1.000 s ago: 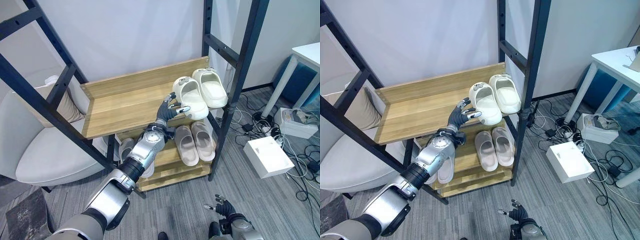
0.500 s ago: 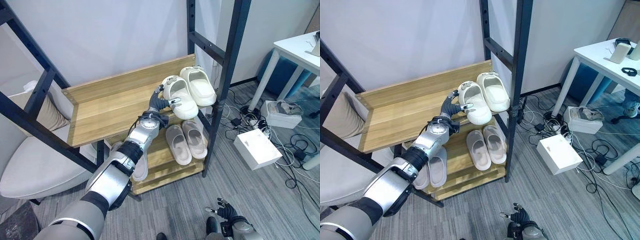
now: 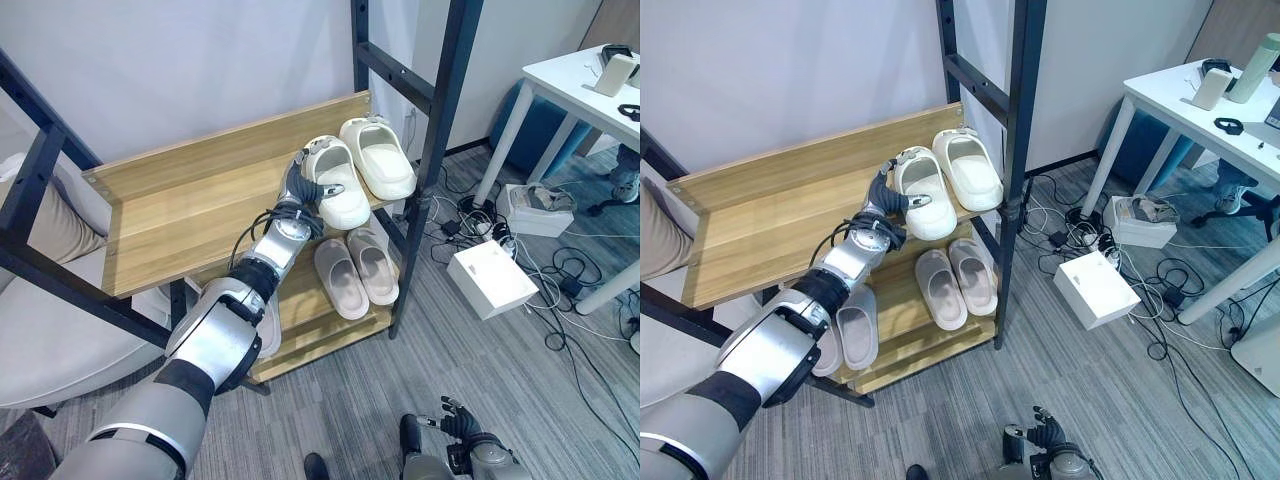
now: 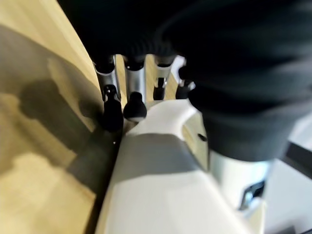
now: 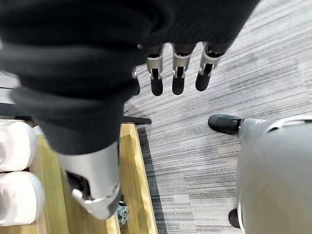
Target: Arrange the slippers neatly on the shoe rack.
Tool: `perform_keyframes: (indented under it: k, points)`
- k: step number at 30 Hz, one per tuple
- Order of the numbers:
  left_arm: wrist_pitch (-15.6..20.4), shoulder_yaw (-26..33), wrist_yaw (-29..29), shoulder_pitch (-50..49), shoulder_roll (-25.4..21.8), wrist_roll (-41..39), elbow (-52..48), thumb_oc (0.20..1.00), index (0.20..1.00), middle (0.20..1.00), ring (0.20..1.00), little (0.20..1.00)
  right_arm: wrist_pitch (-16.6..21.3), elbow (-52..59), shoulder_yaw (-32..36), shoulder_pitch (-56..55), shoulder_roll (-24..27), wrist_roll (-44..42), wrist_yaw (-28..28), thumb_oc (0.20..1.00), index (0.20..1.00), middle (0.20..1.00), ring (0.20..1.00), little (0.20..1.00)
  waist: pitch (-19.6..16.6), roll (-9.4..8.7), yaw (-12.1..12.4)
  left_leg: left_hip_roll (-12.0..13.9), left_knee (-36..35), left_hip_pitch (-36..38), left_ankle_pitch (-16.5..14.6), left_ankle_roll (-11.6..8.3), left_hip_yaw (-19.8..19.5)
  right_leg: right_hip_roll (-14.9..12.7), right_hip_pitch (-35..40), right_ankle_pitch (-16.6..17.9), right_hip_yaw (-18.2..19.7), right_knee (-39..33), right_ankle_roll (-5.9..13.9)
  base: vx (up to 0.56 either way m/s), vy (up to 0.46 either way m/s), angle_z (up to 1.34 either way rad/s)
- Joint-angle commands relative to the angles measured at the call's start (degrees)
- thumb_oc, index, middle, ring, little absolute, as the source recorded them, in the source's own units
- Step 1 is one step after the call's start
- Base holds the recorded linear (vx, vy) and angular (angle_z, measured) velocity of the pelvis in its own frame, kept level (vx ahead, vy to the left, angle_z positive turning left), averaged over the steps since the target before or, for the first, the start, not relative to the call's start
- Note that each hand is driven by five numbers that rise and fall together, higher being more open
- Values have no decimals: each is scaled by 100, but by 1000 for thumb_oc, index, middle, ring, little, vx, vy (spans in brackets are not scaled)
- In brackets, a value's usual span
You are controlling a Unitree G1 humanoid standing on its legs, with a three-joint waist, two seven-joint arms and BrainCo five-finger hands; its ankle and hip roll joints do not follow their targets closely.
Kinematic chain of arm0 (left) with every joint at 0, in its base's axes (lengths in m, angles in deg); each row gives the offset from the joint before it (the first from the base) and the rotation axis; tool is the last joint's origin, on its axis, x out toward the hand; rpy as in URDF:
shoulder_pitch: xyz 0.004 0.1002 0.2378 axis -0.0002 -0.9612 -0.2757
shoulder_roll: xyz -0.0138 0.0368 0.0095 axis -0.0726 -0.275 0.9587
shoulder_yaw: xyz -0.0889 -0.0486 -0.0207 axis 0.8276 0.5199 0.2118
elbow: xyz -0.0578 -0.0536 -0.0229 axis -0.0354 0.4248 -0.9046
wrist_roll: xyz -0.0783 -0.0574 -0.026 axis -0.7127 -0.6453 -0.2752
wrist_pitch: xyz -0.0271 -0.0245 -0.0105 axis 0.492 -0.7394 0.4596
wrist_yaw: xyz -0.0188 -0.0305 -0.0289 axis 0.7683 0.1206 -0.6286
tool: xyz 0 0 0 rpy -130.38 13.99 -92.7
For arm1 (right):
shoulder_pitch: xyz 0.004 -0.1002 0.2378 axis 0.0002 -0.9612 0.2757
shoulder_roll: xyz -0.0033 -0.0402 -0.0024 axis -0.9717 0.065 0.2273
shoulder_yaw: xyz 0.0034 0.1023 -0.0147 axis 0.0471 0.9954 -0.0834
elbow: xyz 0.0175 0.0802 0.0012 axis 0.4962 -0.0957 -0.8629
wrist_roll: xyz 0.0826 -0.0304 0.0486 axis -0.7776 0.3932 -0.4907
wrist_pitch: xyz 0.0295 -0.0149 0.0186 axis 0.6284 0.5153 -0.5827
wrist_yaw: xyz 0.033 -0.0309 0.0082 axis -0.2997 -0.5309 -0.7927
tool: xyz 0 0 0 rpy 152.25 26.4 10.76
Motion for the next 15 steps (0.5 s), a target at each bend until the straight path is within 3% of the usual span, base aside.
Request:
perform_keyframes:
  k: [1,9,15]
  points:
    - [81,-5,27,1079,408,212,625,1000,1000,1000,1000,1000,299,-34,-75,539,175,-150,-69,1000,1000,1000,1000,1000,693,131,-303,-84,-8,236,-267,-13,-241,170,514,-615,-235,43,321,0,0,0]
    - [435,528,397,884,1038,-631,219,1000,1000,1000,1000,1000,371,143,-11,320,127,-193,-132,1000,1000,1000,1000,1000,654,83,-310,-75,-8,261,-264,-39,-330,179,595,-672,-341,25,284,0,0,0]
    - [391,514,572,907,1119,-432,217,1000,1000,1000,1000,1000,432,122,42,342,172,-228,-229,1000,1000,1000,1000,1000,621,105,-336,-64,-8,267,-246,-64,-324,190,613,-687,-368,6,273,-2,-1,1]
